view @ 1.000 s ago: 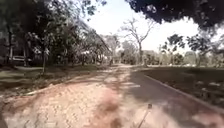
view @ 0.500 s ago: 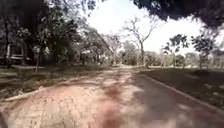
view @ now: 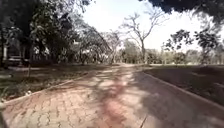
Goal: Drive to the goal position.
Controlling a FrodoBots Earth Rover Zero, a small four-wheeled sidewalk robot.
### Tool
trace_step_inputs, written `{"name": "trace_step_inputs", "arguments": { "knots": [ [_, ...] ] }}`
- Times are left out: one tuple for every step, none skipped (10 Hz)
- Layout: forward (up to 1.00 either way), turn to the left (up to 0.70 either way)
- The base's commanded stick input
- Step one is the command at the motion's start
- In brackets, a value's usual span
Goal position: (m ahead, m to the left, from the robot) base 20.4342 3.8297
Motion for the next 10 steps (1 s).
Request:
{"name": "trace_step_inputs", "arguments": {
  "knots": [
    [0.85,0.0],
    [0.85,0.0],
    [0.85,0.0],
    [0.85,0.0],
    [0.85,0.0],
    [0.85,0.0],
    [0.85,0.0],
    [0.85,0.0],
    [0.85,0.0],
    [0.85,0.0]
  ]
}}
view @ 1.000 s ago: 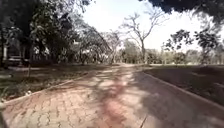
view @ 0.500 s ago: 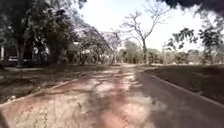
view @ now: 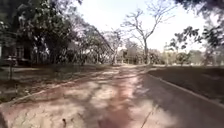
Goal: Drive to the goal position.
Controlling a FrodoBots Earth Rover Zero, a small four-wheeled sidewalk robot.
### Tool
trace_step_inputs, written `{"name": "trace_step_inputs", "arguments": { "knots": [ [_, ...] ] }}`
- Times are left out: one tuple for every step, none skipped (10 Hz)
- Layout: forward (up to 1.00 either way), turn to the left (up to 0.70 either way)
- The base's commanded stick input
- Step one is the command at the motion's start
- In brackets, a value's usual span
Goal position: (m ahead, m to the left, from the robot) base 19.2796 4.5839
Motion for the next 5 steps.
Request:
{"name": "trace_step_inputs", "arguments": {
  "knots": [
    [0.85,0.0],
    [0.85,0.0],
    [0.85,0.0],
    [0.85,0.0],
    [0.85,0.0]
  ]
}}
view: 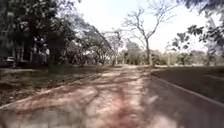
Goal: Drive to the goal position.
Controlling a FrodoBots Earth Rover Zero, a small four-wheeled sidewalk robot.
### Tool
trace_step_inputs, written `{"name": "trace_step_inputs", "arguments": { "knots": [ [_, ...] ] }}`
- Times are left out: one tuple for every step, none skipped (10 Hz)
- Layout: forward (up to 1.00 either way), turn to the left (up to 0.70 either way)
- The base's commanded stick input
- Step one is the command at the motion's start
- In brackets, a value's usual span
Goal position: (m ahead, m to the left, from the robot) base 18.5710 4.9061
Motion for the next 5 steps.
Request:
{"name": "trace_step_inputs", "arguments": {
  "knots": [
    [0.85,0.0],
    [0.85,0.0],
    [0.85,0.0],
    [0.85,0.0],
    [0.85,0.0]
  ]
}}
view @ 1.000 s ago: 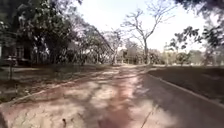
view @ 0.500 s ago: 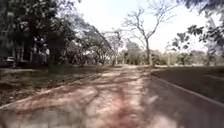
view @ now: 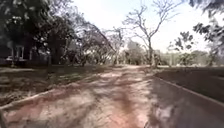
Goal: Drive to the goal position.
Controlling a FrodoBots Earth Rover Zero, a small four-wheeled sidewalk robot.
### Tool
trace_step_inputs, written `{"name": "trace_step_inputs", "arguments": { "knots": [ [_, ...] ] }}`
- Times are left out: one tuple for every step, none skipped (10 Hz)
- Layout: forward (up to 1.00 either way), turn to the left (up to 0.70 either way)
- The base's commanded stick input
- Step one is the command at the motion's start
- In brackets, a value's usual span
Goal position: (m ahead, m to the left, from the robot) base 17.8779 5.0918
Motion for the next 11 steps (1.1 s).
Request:
{"name": "trace_step_inputs", "arguments": {
  "knots": [
    [0.85,0.0],
    [0.85,0.0],
    [0.85,0.0],
    [0.85,0.0],
    [0.85,0.0],
    [0.85,-0.06],
    [0.85,-0.22],
    [0.85,-0.29],
    [0.85,-0.12],
    [0.85,0.0],
    [0.85,0.0]
  ]
}}
